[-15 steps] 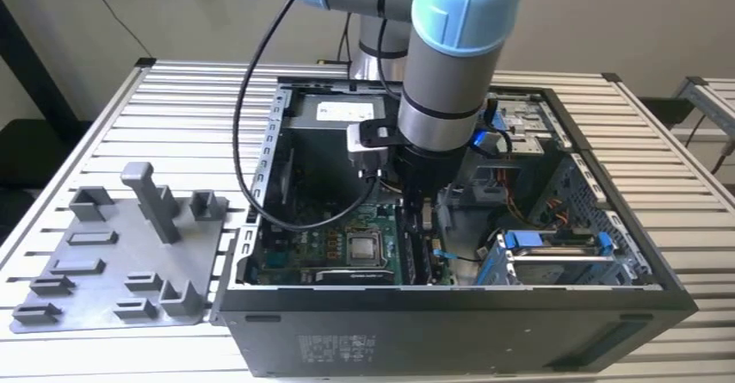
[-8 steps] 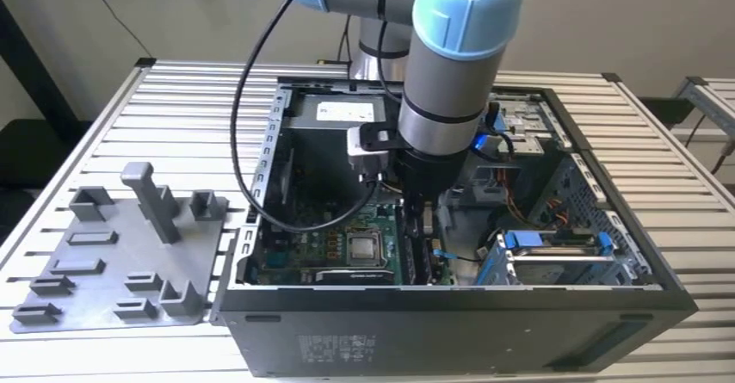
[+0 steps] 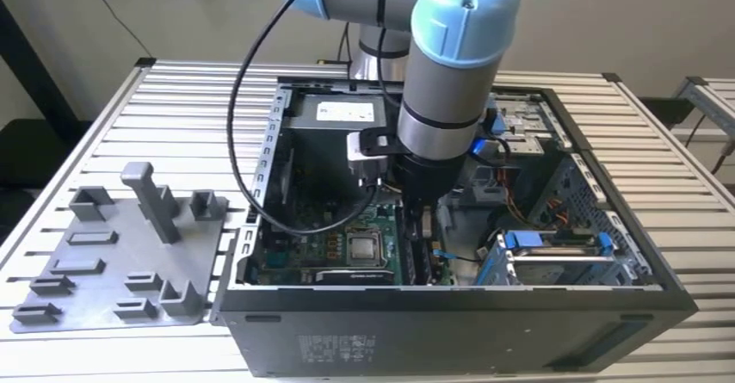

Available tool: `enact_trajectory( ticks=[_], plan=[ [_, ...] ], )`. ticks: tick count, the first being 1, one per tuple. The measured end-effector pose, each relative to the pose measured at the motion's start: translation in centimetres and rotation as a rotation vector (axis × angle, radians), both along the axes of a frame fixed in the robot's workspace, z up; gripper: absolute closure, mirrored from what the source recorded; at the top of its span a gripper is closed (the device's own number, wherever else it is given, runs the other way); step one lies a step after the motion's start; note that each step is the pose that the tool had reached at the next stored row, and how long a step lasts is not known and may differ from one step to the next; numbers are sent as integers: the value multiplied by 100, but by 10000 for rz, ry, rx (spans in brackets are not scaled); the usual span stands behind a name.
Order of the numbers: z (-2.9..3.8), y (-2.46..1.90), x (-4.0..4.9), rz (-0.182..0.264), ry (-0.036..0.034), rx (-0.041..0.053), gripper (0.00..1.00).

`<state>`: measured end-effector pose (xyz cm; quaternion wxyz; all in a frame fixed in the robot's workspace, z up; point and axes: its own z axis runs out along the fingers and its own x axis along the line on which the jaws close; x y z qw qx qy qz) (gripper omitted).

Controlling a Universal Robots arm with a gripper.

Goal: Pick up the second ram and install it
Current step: 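Press down the second ram until it locks into place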

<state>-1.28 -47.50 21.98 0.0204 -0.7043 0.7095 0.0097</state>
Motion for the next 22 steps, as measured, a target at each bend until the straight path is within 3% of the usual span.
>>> enact_trajectory(
  ticks=[3,5,6,7,16,20,22],
  plan=[
    [-36,2,1,0,6,-19,89],
    [-8,8,2,-1,11,-34,89],
    [12,6,1,-2,-1,9,89],
    [42,8,1,-2,-9,45,89],
    [424,2,0,-1,1,14,89],
    [543,2,0,-1,0,14,89],
    [554,2,0,0,-1,16,89]
  ],
)
